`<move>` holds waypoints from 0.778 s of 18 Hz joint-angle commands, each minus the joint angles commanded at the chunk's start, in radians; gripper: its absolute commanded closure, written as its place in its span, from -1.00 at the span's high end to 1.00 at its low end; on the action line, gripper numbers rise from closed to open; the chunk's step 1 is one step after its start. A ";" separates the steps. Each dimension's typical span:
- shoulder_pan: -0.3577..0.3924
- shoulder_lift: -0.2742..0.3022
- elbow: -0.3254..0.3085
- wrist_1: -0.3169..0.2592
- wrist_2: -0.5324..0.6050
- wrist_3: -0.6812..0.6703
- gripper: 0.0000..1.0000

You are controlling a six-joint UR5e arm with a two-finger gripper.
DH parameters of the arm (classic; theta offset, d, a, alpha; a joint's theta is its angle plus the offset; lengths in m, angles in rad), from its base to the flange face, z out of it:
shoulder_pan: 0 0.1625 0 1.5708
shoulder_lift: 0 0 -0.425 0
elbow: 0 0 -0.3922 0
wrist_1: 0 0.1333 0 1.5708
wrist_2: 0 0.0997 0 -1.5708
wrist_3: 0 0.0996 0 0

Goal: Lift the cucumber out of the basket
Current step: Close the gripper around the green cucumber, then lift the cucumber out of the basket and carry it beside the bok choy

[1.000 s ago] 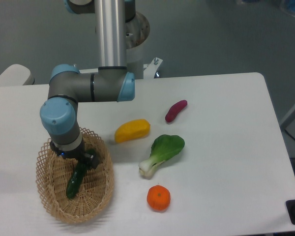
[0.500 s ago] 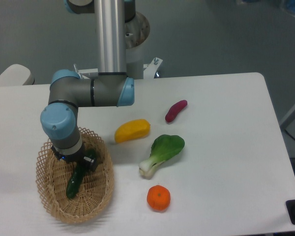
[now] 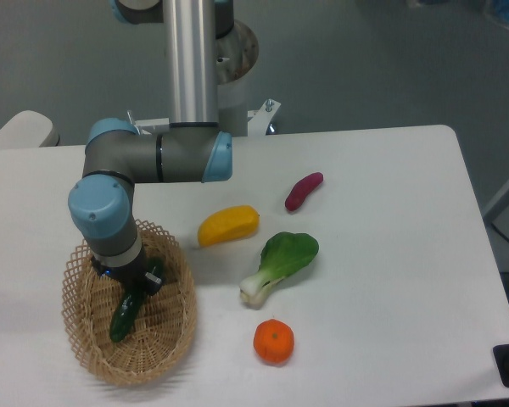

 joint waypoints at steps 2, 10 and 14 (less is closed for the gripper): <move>0.020 0.026 0.023 -0.006 0.000 0.031 -0.61; 0.205 0.126 0.072 -0.054 0.000 0.181 -0.58; 0.336 0.123 0.127 -0.146 0.000 0.382 -0.58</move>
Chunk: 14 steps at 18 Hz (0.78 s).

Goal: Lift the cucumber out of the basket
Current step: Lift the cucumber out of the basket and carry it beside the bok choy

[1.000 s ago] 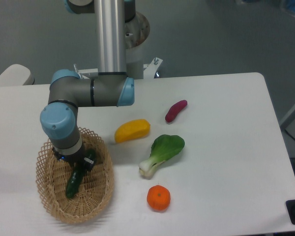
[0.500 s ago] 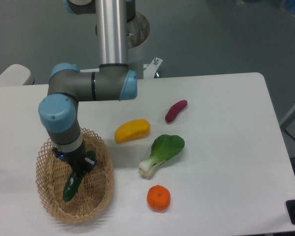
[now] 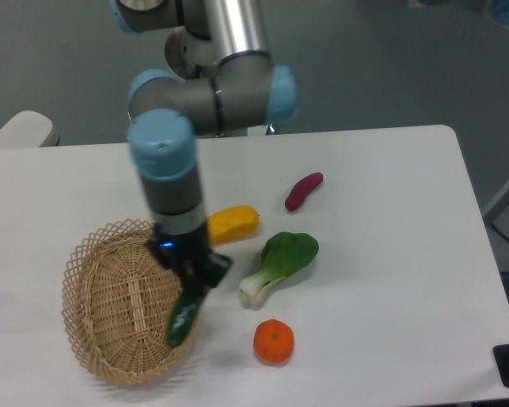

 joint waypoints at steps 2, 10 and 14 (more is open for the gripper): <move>0.072 0.000 0.008 -0.003 0.000 0.081 -0.58; 0.298 -0.023 0.009 -0.011 -0.006 0.469 -0.58; 0.336 -0.057 0.009 0.000 -0.003 0.588 -0.58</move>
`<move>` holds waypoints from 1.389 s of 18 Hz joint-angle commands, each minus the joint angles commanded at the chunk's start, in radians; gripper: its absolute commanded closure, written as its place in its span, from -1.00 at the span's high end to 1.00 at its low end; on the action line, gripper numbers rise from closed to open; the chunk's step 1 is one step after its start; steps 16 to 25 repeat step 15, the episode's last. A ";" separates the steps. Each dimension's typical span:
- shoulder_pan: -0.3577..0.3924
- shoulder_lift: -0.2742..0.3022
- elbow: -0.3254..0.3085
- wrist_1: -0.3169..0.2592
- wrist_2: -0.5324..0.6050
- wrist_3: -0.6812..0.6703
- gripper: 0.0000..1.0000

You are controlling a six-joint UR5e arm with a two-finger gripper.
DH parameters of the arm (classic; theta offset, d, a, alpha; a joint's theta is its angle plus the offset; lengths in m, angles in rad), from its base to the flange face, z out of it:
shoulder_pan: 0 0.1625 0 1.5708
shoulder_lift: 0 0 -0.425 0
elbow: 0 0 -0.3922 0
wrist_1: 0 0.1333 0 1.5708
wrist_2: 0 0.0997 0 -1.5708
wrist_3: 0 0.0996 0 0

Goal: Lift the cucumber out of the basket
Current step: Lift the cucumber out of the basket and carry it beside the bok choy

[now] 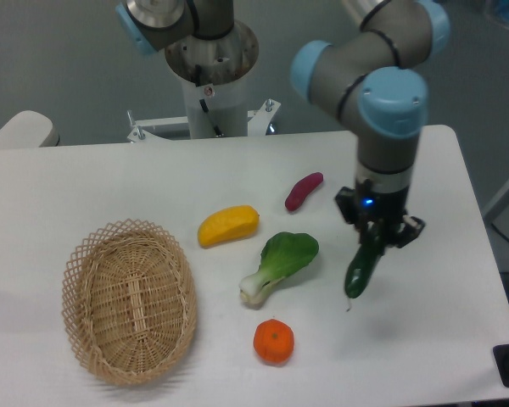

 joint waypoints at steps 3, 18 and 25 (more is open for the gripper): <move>0.009 -0.020 0.008 0.002 -0.002 0.048 -0.58; 0.015 -0.040 0.021 0.005 -0.008 0.051 -0.58; 0.015 -0.040 0.021 0.005 -0.008 0.051 -0.58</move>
